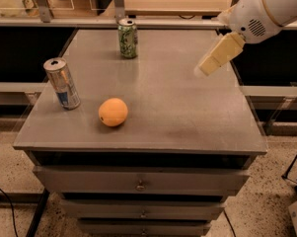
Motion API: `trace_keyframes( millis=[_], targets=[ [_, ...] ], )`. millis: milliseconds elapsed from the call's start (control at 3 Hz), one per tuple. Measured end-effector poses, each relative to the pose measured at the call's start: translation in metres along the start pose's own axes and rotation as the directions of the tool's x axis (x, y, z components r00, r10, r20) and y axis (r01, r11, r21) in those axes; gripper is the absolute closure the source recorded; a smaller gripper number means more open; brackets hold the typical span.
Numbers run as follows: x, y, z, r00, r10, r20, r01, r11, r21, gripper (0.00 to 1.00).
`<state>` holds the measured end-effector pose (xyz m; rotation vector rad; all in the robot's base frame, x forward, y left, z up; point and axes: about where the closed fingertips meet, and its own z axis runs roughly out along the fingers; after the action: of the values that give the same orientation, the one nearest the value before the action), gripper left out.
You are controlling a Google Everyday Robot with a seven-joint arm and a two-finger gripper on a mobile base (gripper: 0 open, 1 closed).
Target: Pick green can
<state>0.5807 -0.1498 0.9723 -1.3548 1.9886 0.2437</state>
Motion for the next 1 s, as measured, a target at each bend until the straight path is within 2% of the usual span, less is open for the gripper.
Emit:
trace_keyframes(
  millis=[667,1000],
  targets=[
    [-0.017,-0.031,0.073,0.993,0.035,0.112,-0.041,0.9977,0.055,0.00],
    [-0.033,-0.059,0.114,0.979,0.037,0.198,-0.057,0.9936,0.098,0.00]
  ],
)
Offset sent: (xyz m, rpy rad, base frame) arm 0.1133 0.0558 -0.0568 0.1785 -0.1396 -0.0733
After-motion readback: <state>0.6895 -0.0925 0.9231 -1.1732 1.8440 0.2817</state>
